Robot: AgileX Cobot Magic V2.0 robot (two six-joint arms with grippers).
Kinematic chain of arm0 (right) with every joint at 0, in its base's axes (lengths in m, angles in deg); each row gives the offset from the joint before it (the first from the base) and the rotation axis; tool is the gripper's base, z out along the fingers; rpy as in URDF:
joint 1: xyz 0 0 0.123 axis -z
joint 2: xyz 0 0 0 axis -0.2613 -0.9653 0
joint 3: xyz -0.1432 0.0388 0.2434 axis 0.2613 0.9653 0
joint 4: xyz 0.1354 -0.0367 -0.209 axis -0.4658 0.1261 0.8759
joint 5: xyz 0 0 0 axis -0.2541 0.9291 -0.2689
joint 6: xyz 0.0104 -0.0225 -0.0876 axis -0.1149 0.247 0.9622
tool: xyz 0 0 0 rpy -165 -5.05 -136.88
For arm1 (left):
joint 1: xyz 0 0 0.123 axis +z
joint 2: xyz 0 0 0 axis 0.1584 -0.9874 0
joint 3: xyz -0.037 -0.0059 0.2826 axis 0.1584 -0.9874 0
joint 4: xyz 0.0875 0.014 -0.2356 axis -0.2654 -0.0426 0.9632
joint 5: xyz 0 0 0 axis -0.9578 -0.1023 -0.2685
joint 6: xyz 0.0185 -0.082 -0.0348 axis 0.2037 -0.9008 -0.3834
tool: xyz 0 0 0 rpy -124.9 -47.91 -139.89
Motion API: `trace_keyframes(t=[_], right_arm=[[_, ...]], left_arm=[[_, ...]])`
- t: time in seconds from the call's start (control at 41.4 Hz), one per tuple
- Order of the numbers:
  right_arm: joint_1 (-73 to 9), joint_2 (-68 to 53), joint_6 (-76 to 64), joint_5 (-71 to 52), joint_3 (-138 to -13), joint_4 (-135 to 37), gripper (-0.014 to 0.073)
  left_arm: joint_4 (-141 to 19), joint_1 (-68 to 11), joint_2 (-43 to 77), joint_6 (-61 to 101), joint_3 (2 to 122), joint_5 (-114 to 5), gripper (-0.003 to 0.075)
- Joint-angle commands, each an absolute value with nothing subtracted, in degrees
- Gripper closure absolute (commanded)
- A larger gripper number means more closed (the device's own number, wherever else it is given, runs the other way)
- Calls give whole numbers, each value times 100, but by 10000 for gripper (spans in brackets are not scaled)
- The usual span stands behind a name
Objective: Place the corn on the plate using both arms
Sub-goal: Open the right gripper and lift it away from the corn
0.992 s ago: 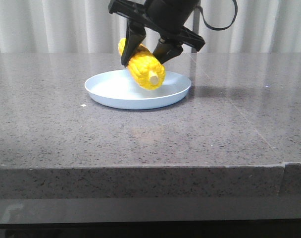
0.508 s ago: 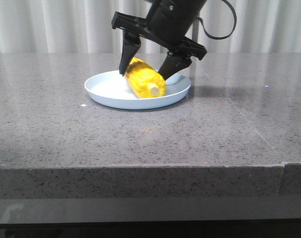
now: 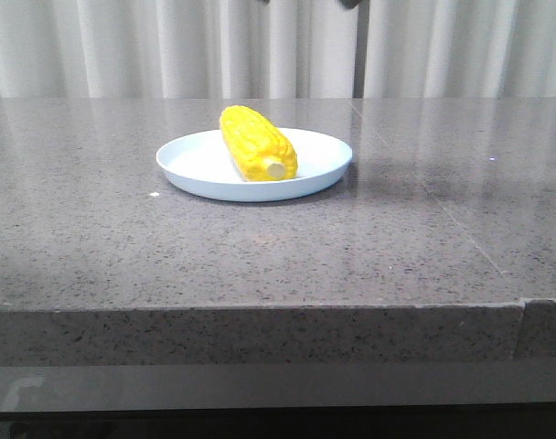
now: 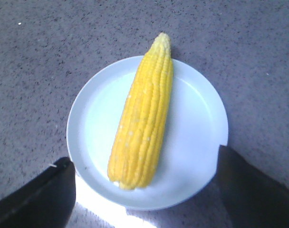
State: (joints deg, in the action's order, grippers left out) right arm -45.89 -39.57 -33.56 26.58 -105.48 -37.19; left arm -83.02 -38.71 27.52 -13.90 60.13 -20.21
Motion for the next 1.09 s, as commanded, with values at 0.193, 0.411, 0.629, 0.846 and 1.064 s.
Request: trace_keyframes(t=[0.193, 0.411, 0.629, 0.846, 1.064], right_arm=[[-4580, -1837, -3077, 2452, -9050, -3472, -30], [-4580, -562, -3037, 2634, -8101, -3386, -30], [-4580, 509, -3037, 2937, -7460, -3386, -30], [-4580, 1393, -3037, 2961, -7037, -3386, -30], [-4580, 1795, -3037, 2944, -6924, -3304, 59]], left_arm=[[-8227, -3911, 2777, -1446, 6151, -2416, 210], [-8227, -3911, 2777, -1446, 6151, -2428, 210], [-8227, -3911, 2777, -1446, 6151, -2464, 210], [-8227, -3911, 2777, -1446, 6151, -2464, 210], [-8227, -3911, 2777, -1446, 6151, -2464, 210]])
